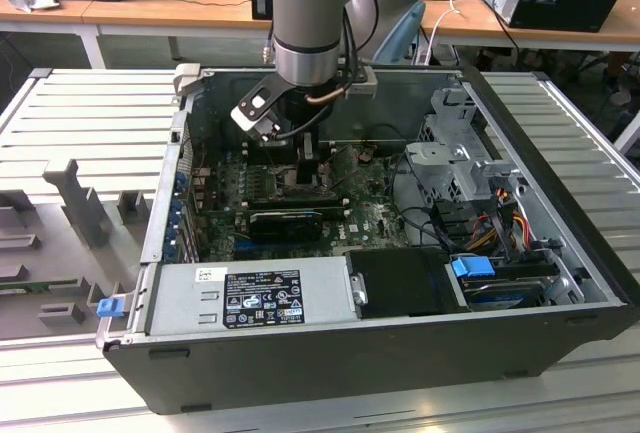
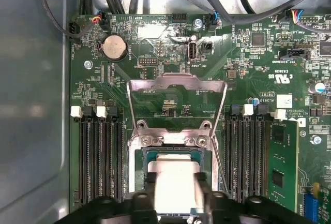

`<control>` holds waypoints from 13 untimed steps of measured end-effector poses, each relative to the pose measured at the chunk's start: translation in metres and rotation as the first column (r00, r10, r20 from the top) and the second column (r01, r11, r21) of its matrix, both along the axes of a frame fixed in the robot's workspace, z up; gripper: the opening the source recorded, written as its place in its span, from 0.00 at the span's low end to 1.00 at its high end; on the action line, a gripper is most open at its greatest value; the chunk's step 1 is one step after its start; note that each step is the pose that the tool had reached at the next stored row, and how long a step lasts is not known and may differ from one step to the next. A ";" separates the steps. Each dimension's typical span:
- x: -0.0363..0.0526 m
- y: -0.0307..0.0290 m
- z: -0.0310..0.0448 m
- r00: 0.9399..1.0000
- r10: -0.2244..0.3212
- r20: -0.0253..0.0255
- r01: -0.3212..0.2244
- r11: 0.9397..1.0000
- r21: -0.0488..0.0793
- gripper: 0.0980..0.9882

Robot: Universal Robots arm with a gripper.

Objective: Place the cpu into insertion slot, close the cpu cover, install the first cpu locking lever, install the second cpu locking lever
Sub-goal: 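Place the cpu into insertion slot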

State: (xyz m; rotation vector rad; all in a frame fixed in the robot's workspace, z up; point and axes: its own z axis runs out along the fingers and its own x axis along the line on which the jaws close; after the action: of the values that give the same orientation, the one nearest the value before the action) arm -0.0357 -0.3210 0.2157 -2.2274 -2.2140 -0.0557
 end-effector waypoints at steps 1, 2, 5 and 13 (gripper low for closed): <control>0.0000 0.0000 0.0014 1.000 0.000 0.000 0.000 1.000 0.000 0.28; 0.0001 0.0000 0.0026 1.000 0.000 -0.001 0.000 1.000 0.000 0.28; 0.0002 0.0000 0.0080 1.000 0.000 -0.002 0.000 1.000 -0.001 0.01; 0.0002 0.0000 0.0139 1.000 0.000 -0.002 0.000 1.000 -0.001 0.01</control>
State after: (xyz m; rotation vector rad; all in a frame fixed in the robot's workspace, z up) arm -0.0355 -0.3210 0.2297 -2.2267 -2.2132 -0.0521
